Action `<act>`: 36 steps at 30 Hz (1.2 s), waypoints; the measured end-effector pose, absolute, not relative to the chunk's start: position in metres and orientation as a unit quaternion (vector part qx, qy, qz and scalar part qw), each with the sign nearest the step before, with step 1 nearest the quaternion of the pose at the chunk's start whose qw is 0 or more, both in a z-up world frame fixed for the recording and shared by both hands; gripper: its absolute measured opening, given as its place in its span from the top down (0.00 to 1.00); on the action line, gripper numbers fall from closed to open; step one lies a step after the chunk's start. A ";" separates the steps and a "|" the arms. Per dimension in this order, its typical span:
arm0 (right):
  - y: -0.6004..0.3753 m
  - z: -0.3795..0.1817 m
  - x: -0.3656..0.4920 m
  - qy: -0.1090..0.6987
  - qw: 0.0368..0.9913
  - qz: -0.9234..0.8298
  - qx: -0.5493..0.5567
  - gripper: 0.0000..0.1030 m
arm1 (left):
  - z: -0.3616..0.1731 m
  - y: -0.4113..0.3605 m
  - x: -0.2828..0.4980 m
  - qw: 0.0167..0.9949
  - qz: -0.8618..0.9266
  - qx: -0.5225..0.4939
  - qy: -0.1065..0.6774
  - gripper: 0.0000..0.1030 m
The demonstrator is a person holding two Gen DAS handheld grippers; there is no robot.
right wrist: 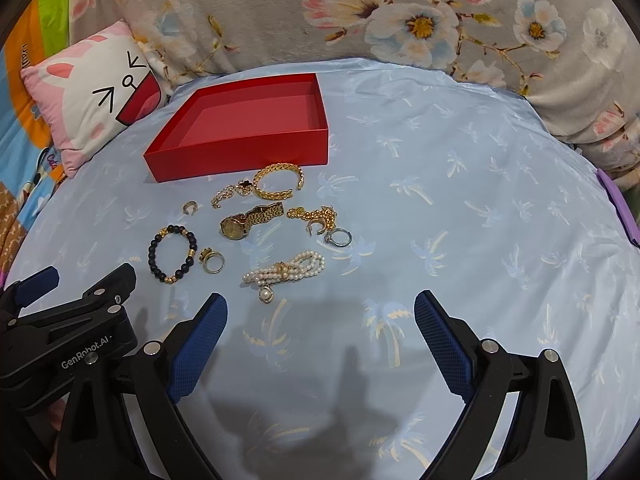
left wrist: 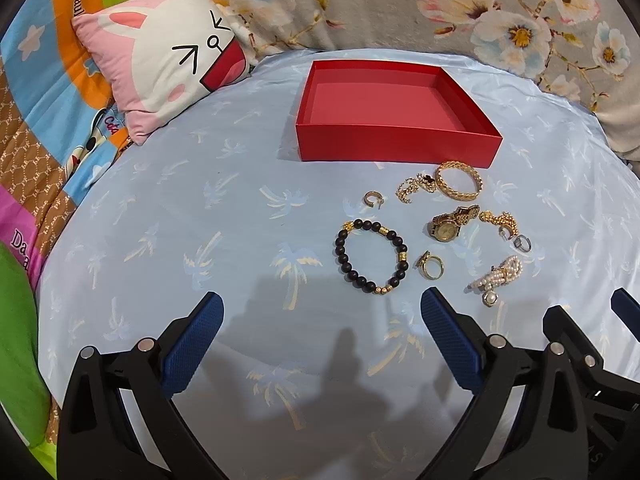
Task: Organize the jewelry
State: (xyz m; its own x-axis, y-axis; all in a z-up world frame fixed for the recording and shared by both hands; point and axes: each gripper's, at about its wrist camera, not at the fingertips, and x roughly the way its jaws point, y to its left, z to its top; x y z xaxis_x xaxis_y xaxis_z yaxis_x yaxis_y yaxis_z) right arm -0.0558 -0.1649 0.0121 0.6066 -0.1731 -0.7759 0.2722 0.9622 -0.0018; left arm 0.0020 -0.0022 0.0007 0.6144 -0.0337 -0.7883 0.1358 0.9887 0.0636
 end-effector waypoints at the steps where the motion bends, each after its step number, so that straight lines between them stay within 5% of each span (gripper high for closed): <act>1: -0.166 0.012 -0.056 0.426 0.894 -0.124 0.059 0.10 | 0.001 -0.003 0.002 0.896 -0.047 0.059 0.437 0.06; 36: -0.165 0.020 -0.060 0.418 0.898 -0.131 0.053 0.10 | 0.003 -0.001 0.002 0.898 -0.050 0.053 0.434 0.07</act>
State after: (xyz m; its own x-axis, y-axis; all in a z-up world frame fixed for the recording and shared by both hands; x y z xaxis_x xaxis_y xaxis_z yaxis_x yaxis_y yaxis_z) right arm -0.0605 -0.1648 0.0202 0.6170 -0.1908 -0.7635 0.2793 0.9601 -0.0142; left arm 0.0021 -0.0014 0.0026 0.6179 -0.0430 -0.7851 0.1357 0.9894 0.0526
